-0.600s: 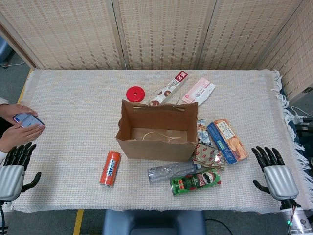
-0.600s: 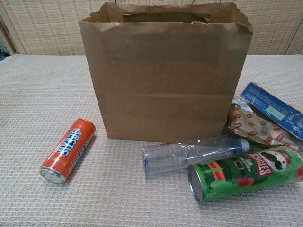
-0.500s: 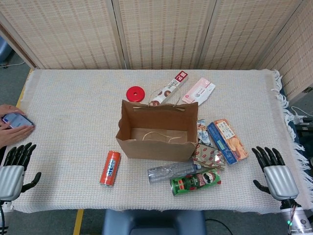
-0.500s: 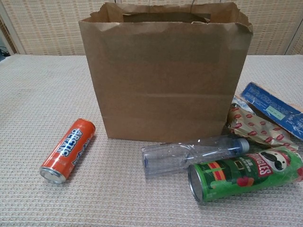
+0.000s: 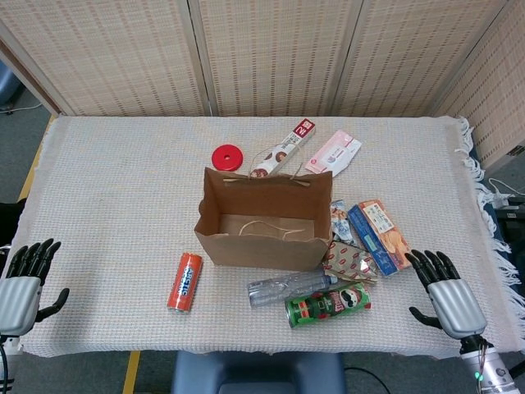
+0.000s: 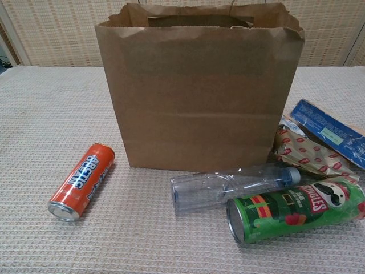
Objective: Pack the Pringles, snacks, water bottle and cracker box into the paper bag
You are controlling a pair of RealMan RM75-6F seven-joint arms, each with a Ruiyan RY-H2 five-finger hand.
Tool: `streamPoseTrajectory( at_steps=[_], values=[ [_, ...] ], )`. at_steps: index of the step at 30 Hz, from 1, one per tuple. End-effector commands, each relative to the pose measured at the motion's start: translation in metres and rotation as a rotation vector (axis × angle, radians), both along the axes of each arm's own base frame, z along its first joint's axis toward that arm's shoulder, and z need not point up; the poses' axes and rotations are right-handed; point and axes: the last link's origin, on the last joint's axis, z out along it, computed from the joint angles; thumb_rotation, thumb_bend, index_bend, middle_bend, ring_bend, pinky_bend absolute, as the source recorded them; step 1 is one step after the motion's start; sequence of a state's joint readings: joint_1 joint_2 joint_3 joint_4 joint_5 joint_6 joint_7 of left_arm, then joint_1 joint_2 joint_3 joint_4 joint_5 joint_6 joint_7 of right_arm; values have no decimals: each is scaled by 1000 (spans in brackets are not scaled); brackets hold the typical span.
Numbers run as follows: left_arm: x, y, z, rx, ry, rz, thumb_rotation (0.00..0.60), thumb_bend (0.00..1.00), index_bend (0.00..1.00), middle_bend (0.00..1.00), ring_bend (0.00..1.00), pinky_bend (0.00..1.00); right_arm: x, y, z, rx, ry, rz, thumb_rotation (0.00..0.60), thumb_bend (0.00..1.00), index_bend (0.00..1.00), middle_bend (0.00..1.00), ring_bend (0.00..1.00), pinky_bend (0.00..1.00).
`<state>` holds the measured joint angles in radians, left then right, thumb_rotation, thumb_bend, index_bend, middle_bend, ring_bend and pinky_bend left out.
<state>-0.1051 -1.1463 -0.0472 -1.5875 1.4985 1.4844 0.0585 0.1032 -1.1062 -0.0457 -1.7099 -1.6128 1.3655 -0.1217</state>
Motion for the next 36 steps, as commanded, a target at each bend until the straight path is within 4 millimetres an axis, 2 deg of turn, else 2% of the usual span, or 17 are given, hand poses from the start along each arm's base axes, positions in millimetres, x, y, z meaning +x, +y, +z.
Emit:
streamPoseTrajectory(
  at_steps=[1, 7, 15, 20, 36],
  values=[
    [0, 0, 0, 1, 1, 1, 600, 342, 0, 0, 0, 0, 15, 4, -12, 71, -27, 50, 600, 97, 32, 116, 98, 171],
    [1, 0, 0, 4, 3, 5, 600, 341, 0, 0, 0, 0, 38, 8, -41, 188, -12, 114, 600, 97, 81, 139, 125, 198],
    [0, 0, 0, 4, 2, 3, 600, 343, 0, 0, 0, 0, 58, -1, -73, 267, 25, 148, 600, 97, 124, 158, 143, 208],
    [0, 0, 0, 2, 0, 2, 600, 343, 0, 0, 0, 0, 69, -5, -89, 295, 30, 156, 600, 97, 157, 200, 189, 253],
    [0, 0, 0, -1, -1, 1, 600, 341, 0, 0, 0, 0, 76, -14, -110, 337, 61, 144, 600, 97, 181, 237, 223, 273]
  ],
)
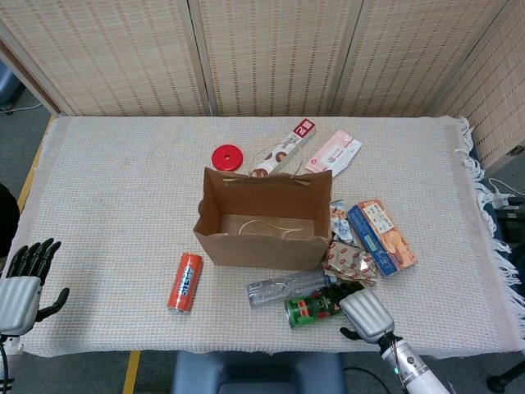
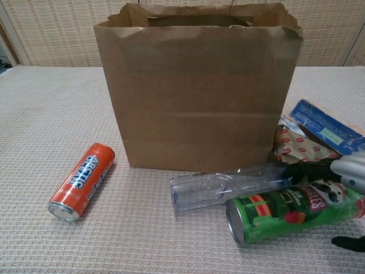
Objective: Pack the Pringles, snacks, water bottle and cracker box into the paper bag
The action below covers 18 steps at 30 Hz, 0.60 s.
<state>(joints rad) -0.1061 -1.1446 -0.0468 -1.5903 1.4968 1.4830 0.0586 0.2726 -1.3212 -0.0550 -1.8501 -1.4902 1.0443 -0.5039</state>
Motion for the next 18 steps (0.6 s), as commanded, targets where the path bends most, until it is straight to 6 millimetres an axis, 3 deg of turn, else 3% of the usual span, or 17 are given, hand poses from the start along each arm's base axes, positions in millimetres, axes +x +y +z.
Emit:
streamPoseTrajectory(
  at_steps=[1, 15, 16, 18],
  values=[
    [0, 0, 0, 0, 0, 0, 600, 341, 0, 0, 0, 0, 2, -3, -6, 13, 6, 0, 600, 97, 181, 237, 223, 274],
    [0, 0, 0, -4, -3, -2, 600, 343, 0, 0, 0, 0, 5, -3, -36, 72, 109, 21, 600, 97, 200, 252, 232, 275],
    [0, 0, 0, -4, -4, -2, 600, 343, 0, 0, 0, 0, 5, -3, -37, 71, 114, 24, 600, 97, 219, 266, 248, 285],
    [0, 0, 0, -5, -5, -2, 600, 343, 0, 0, 0, 0, 7, -3, -38, 60, 122, 38, 600, 111, 347, 354, 347, 367]
  ],
)
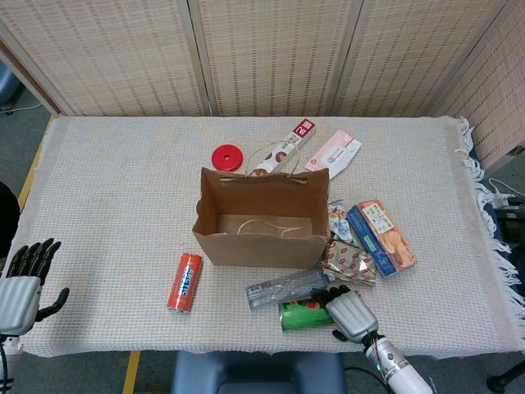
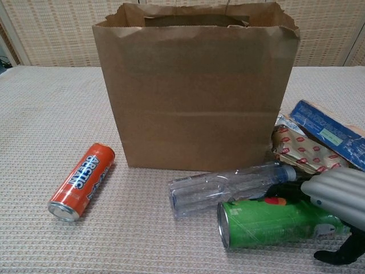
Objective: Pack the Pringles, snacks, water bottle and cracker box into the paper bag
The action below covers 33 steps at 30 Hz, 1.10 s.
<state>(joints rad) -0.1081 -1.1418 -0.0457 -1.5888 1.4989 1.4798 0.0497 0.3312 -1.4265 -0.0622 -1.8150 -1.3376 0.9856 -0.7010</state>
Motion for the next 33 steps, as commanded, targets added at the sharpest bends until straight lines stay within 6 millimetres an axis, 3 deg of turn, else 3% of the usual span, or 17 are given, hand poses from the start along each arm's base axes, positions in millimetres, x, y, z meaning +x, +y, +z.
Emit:
streamPoseTrajectory(
  at_steps=[1, 3, 5, 10, 17, 24, 30, 33],
  values=[
    [0, 0, 0, 0, -1, 0, 600, 344, 0, 0, 0, 0, 3, 0, -2, -12, 7, 19, 600, 134, 444, 420, 421, 437],
    [0, 0, 0, -1, -1, 0, 600, 344, 0, 0, 0, 0, 6, -1, 1, -38, -18, 28, 600, 200, 591, 527, 548, 545],
    [0, 0, 0, 0, -1, 0, 600, 344, 0, 0, 0, 0, 11, -1, 5, -59, -61, 28, 600, 230, 647, 570, 603, 577],
    [0, 0, 0, 0, 0, 1, 600, 345, 0, 0, 0, 0, 36, -7, 29, -123, -220, 51, 600, 248, 709, 596, 615, 605],
    [0, 0, 0, 2, 3, 2, 600, 344, 0, 0, 0, 0, 95, -22, 71, -223, -466, 131, 600, 250, 712, 597, 615, 606],
    [0, 0, 0, 2, 2, 3, 600, 344, 0, 0, 0, 0, 168, -40, 117, -347, -676, 233, 600, 249, 703, 597, 615, 606],
    [0, 0, 0, 2, 1, 2, 600, 343, 0, 0, 0, 0, 208, -63, 142, -450, -762, 280, 600, 250, 694, 597, 615, 606],
    [0, 0, 0, 0, -1, 1, 600, 344, 0, 0, 0, 0, 219, -77, 150, -529, -760, 306, 600, 250, 690, 597, 615, 605]
  ],
)
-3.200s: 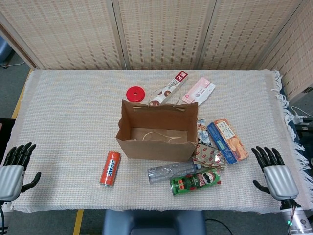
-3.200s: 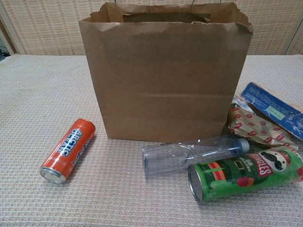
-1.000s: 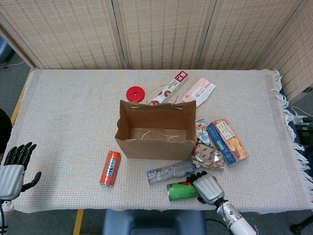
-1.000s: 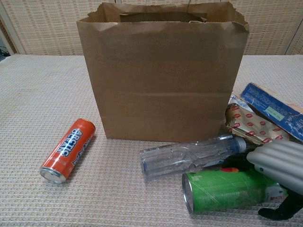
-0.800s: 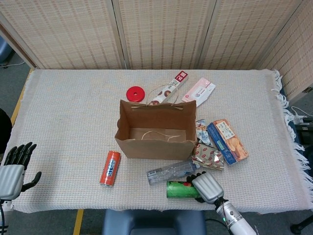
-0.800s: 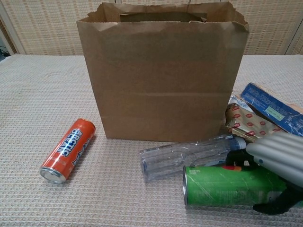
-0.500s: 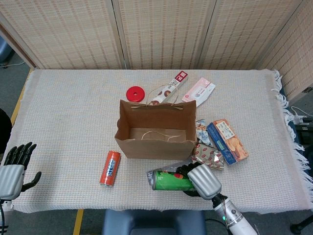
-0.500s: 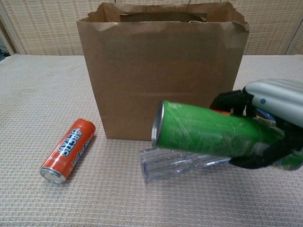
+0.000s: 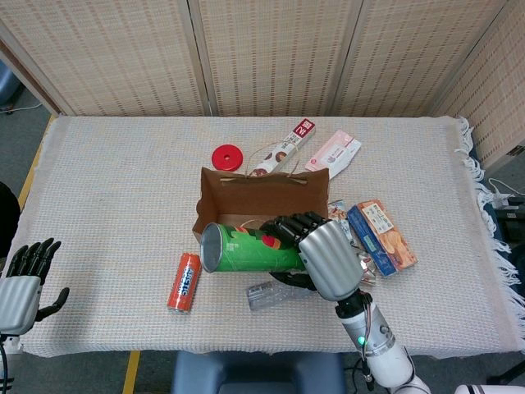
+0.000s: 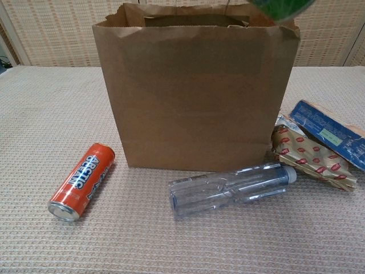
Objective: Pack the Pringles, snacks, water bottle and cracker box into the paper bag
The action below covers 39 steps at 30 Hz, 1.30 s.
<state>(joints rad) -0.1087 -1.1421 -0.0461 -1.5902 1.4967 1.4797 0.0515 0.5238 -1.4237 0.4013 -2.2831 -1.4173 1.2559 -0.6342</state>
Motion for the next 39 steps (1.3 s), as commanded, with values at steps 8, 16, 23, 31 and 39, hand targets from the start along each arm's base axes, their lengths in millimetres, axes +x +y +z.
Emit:
streamPoseTrajectory(
  at_steps=[8, 16, 23, 31, 39],
  values=[
    [0, 0, 0, 0, 3, -2, 600, 344, 0, 0, 0, 0, 12, -63, 11, -159, 35, -110, 600, 250, 686, 597, 615, 605],
    [0, 1, 0, -1, 0, -1, 600, 344, 0, 0, 0, 0, -8, -101, -20, -117, 137, -225, 600, 248, 657, 597, 600, 582],
    [0, 1, 0, -5, -5, -3, 600, 344, 0, 0, 0, 0, -24, -106, -50, 0, 225, -269, 600, 241, 434, 487, 398, 386],
    [-1, 1, 1, -8, -6, -5, 600, 343, 0, 0, 0, 0, -15, -99, -50, 46, 205, -258, 600, 70, 13, 205, 130, 173],
    [-1, 1, 1, -7, -6, -5, 600, 344, 0, 0, 0, 0, -12, -94, -32, 30, 155, -253, 600, 40, 0, 158, 96, 129]
  ],
)
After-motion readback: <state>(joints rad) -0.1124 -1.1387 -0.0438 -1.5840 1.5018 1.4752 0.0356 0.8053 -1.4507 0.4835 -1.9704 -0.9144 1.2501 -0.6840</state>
